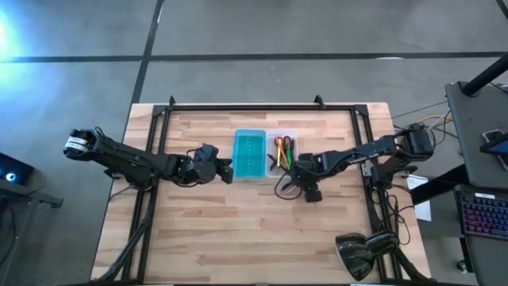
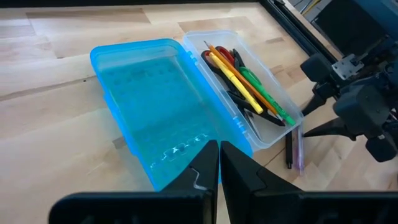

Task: Pick & place school supplies into a supply box
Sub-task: Put the violet pen into the supply box

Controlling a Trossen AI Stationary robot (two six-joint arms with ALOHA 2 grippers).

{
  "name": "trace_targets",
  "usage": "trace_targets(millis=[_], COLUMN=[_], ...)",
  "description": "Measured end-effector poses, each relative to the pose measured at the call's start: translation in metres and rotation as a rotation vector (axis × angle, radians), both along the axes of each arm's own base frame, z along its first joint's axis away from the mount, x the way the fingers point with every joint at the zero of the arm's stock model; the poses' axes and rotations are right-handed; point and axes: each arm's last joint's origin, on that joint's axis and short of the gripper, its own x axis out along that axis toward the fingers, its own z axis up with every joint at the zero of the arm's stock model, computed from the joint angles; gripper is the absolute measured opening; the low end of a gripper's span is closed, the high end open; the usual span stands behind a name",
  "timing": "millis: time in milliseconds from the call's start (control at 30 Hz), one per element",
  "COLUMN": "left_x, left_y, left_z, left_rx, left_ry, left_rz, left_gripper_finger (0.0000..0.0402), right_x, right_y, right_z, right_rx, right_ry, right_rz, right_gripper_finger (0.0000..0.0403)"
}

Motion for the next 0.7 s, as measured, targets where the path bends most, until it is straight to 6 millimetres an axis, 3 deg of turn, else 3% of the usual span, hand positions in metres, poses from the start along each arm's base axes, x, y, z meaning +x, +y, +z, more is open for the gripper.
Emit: trace_targets(millis=[167,467,700], left_x=[0.0,0.0,0.0], left_y=[0.0,0.0,0.0], left_z=[0.0,0.0,0.0], left_rx=[-0.002,-0.002,-0.001], left_ry=[0.0,0.0,0.0], left_rz=[0.001,0.002,0.002], left_gripper_finger=[0.0,0.0,0.0], right_x=[-0.003,-0.003,-0.017], right_y=[0.001,0.003,0.02], right_z=[-0.003,-0.01,0.003], right_rx=[0.017,0.035,0.152], right_ry=[0.041,0.083,0.137], right_rz=[-0.012,-0.022,-0.073], right_gripper_finger=[0.0117,0.0022,0.0019])
